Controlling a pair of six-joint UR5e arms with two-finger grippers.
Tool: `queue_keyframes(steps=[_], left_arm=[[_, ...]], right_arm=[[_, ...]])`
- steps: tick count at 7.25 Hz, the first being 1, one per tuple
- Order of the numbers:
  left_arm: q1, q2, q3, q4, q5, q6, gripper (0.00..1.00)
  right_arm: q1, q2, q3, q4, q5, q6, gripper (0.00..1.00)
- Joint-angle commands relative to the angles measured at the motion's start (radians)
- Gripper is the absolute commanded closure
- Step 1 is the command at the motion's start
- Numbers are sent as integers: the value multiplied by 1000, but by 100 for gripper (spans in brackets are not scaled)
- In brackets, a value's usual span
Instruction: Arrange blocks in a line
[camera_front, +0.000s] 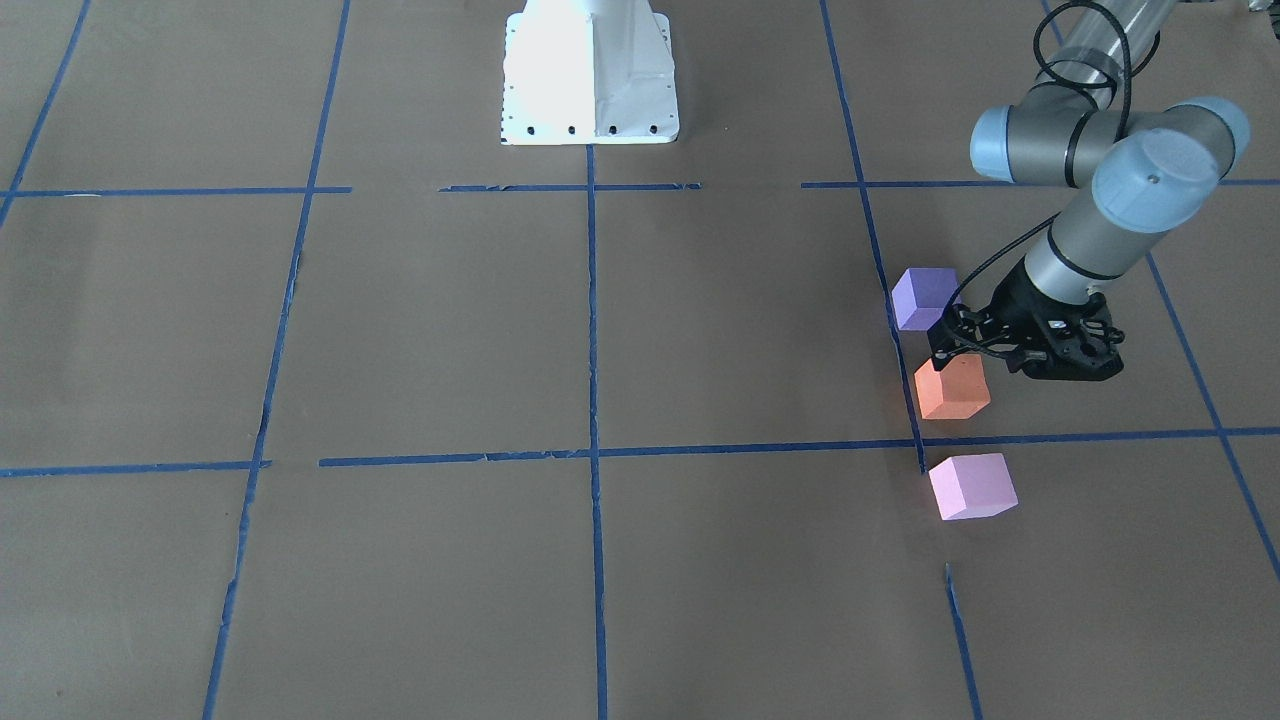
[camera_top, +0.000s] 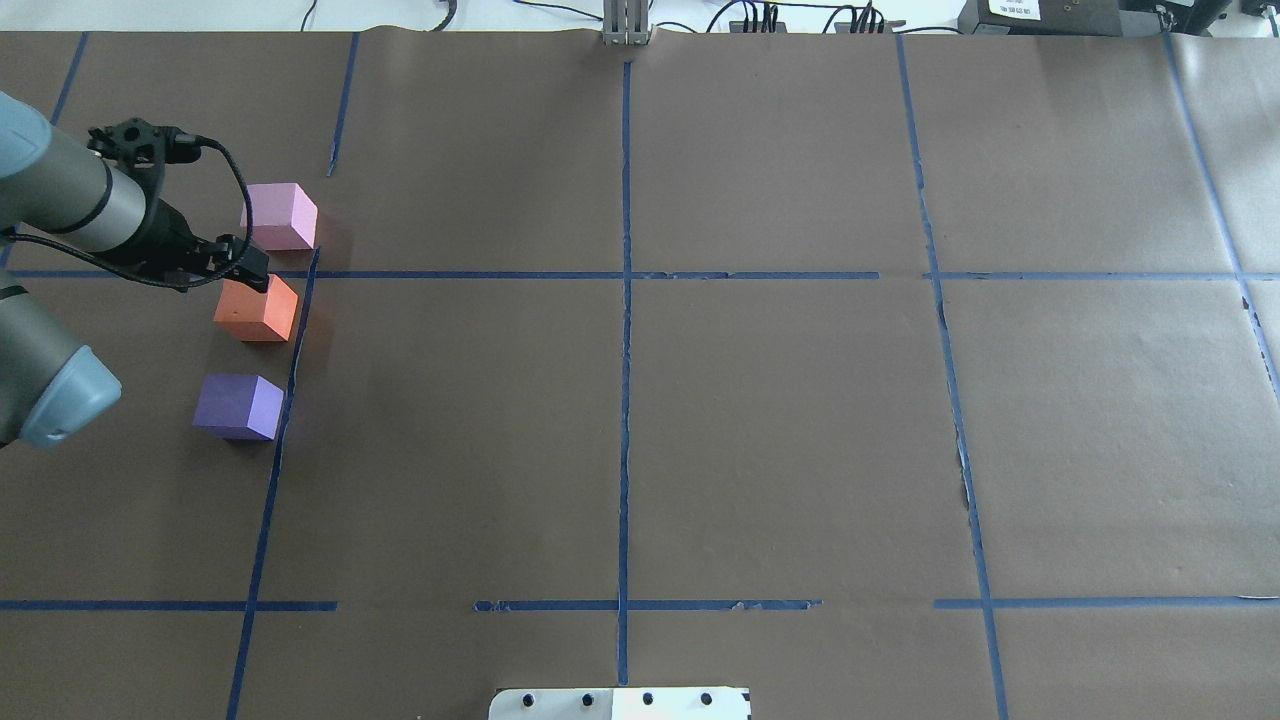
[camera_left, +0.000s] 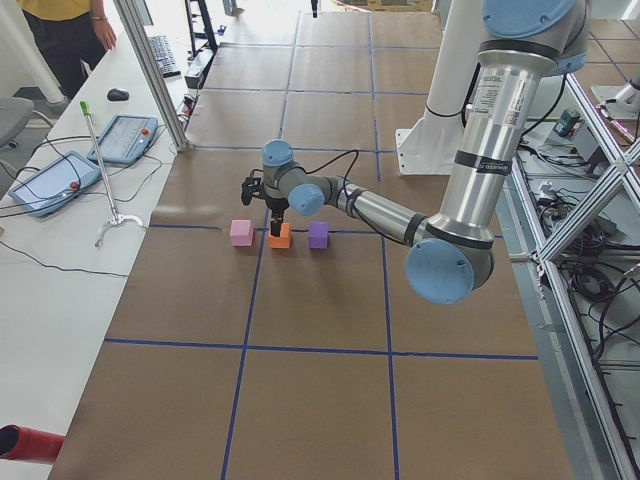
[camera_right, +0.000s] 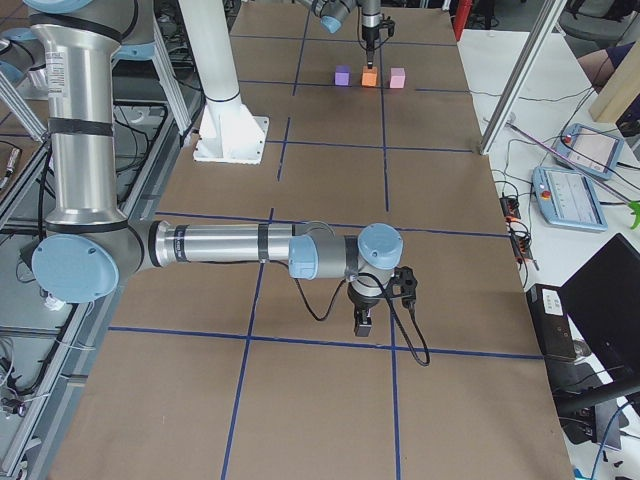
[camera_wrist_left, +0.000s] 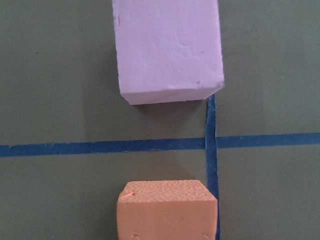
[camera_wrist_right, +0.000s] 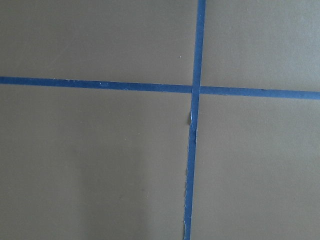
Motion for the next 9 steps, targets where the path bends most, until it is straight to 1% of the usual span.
queue_keyframes(steps=[1,2,3,4,5,6,7,8,9], left_arm=[[-97,11,-130,122,-16,41,0],[-169,2,-168,216,-19,115,0],[-211,-9,-190,280,-20,227,0],[-265,9,-172,279,-23,345,0],[-344,44,-122,280,-67,509,0],[-456,46,-3,279,-128,706,0],[-553,48,71,280,-138,898,0],[-614,71,133,283,-138,1023,0],[-656,88,165,283,-140,1035,1]], right_arm=[[0,0,0,0,0,0,0],[0,0,0,0,0,0,0],[0,0,0,0,0,0,0],[0,0,0,0,0,0,0],[0,0,0,0,0,0,0],[0,0,0,-1,0,0,0],[0,0,0,0,0,0,0],[0,0,0,-1,0,0,0],[0,0,0,0,0,0,0]])
